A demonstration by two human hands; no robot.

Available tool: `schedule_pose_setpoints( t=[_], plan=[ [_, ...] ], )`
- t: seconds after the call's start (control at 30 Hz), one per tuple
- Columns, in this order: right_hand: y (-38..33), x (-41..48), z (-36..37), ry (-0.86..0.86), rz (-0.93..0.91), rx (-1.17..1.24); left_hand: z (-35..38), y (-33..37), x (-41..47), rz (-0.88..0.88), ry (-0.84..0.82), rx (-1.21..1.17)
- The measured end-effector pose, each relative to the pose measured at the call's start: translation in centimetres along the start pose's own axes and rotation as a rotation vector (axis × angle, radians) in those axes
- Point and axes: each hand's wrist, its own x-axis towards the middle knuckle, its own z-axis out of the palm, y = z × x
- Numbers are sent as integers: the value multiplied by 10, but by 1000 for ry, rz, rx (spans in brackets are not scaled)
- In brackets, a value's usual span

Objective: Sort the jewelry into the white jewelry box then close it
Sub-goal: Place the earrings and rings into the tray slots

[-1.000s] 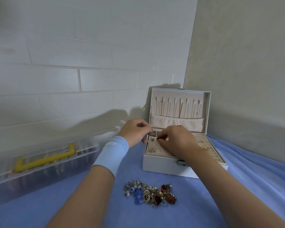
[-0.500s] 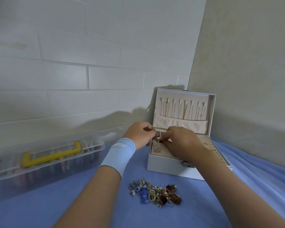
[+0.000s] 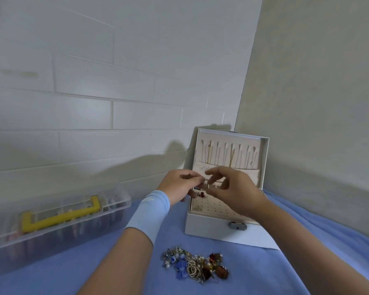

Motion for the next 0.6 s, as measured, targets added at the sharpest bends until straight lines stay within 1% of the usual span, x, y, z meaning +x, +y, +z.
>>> schedule_pose_setpoints(
  t=[0.07,0.17,0.23,0.4,0.53,0.6],
  plan=[
    [-10,8,-3,28,-11,119,1,1,-1,-27,5,-56],
    [-17,17,-6,68,-41,206,1,2,1,-81,-1,-237],
    [-16,19,-5,74,-55,266,1,2,3,-105,-15,-310],
    [-4,16,4,84,-28,390,1,1,4,-99,-31,-221],
    [7,13,11,86,-72,373,3,-1,5,-84,-16,-69],
    [9,13,13,108,-102,374,5,-1,4,-63,-9,-33]
  ],
)
